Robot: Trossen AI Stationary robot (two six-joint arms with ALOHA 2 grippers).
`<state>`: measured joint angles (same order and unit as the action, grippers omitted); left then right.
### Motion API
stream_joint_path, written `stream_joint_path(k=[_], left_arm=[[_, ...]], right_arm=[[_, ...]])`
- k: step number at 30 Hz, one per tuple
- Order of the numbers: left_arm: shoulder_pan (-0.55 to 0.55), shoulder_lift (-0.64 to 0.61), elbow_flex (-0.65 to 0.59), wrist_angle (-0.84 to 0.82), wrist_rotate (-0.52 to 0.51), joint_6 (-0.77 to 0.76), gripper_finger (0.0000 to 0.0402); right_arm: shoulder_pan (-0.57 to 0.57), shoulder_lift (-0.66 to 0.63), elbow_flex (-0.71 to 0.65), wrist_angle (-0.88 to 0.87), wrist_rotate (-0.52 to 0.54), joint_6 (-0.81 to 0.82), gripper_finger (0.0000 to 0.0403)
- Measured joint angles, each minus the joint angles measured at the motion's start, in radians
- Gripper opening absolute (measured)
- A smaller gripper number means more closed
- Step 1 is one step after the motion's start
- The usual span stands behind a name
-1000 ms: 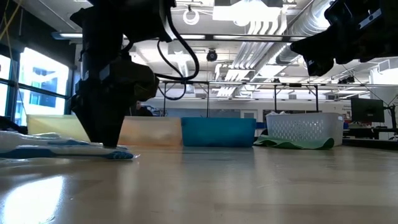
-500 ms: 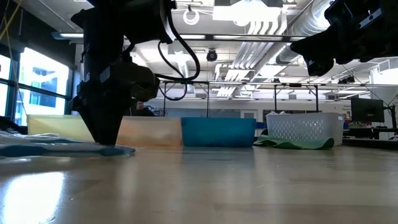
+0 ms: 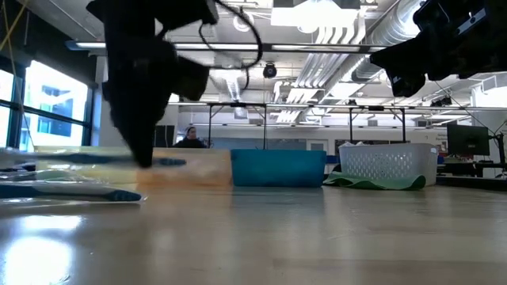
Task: Pick & Place Toothbrushes
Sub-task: Put the blue toothbrush into the orange bin
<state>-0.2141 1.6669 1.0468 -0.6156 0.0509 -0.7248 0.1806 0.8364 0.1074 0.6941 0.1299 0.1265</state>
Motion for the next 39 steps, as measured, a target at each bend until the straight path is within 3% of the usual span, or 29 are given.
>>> stream_joint_path(k=[6,15,19,28,39], left_arm=[[0.078,-0.135,0.001,0.104,0.014,0.192,0.0013],[0.315,-0.313,0.001,0.258,0.006,0.523,0.0013],[0.43,-0.343,0.001,0.336,0.007,0.591,0.0018],[0.641,-0.33,0.002,0.393,0.01,0.653,0.0018],[0.809,-0.202,0.002,0.381,0.01,0.65,0.0018]], right_arm=[[0.0,0.0,0.0,-0.001,0.001,0.0,0.0002],[0.0,0.0,0.0,0.021,-0.001,0.0,0.0002],[0.0,0.0,0.0,0.019,-0.002,0.0,0.0002],[0.0,0.0,0.0,0.016,0.001,0.0,0.0002],[0.0,0.0,0.0,0.016,0.002,0.0,0.0002]])
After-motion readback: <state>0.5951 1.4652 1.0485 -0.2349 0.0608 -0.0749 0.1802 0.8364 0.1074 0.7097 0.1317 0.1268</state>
